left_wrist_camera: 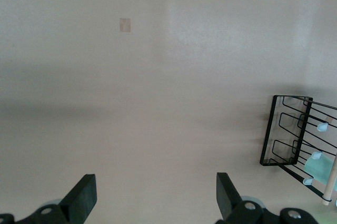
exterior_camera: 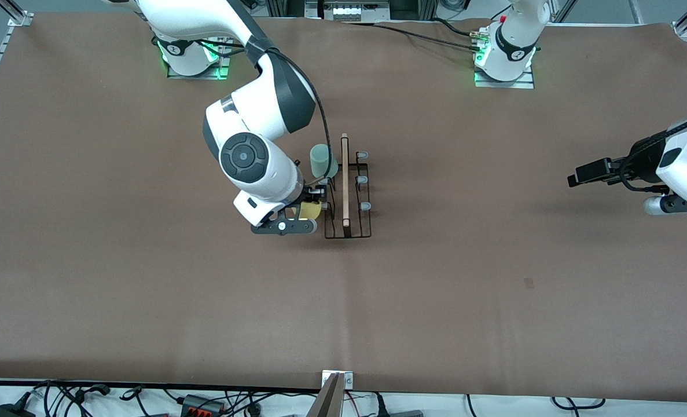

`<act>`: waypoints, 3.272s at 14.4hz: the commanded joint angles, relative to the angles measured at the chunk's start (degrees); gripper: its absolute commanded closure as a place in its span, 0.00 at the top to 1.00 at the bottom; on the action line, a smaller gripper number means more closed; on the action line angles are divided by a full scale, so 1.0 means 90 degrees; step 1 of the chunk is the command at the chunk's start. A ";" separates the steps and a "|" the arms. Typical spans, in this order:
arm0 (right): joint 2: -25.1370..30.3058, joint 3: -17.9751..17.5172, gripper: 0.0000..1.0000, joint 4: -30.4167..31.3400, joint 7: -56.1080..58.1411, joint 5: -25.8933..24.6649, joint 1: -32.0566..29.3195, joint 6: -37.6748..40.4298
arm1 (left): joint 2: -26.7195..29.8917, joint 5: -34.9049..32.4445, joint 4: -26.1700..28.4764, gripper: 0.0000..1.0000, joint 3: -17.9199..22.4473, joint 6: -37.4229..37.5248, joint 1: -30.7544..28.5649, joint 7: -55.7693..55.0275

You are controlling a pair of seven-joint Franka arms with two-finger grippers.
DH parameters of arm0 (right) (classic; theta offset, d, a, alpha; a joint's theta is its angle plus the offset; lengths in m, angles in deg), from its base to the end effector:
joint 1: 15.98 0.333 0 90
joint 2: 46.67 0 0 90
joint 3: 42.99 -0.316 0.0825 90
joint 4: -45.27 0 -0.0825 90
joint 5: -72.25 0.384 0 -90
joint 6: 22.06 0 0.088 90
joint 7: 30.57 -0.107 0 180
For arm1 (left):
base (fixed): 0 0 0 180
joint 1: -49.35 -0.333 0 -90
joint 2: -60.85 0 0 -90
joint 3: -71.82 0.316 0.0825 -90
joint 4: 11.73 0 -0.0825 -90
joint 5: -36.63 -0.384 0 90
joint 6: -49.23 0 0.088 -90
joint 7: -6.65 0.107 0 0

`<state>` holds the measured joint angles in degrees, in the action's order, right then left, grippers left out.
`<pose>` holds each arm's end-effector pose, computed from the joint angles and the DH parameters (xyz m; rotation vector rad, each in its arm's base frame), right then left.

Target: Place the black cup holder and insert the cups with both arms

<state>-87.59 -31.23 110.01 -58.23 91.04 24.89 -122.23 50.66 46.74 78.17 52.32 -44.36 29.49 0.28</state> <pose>0.6083 0.4220 0.3866 -3.0096 0.0040 0.2438 0.6033 0.0010 0.5354 2.9008 0.2029 -0.1687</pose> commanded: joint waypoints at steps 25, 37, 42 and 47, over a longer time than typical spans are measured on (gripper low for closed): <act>-0.0706 -0.0017 0.49 0.0062 -0.0021 0.0178 0.0303 -0.0793 | -0.0351 0.0154 -0.0203 1.00 0.0018 0.0116 -0.0497 0.1115; 0.0025 0.0645 1.00 0.0023 0.0066 0.0149 0.0273 -0.0394 | -0.0440 0.0195 -0.0399 1.00 -0.0108 0.0282 -0.0528 0.0787; 0.0601 0.1213 1.00 0.0023 0.0105 0.0159 0.0108 0.0143 | -0.0333 -0.0992 -0.0419 1.00 -0.0313 0.0292 -0.0187 -0.0099; 0.0797 0.1243 1.00 0.0004 0.0134 0.0149 -0.0468 0.0670 | -0.0333 -0.1162 -0.0428 1.00 -0.0372 0.0282 -0.0157 -0.0288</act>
<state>-81.35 -19.74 109.59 -57.68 92.22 22.65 -118.51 47.44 37.86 75.06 49.32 -42.82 28.50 -1.82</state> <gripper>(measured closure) 0.000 0.000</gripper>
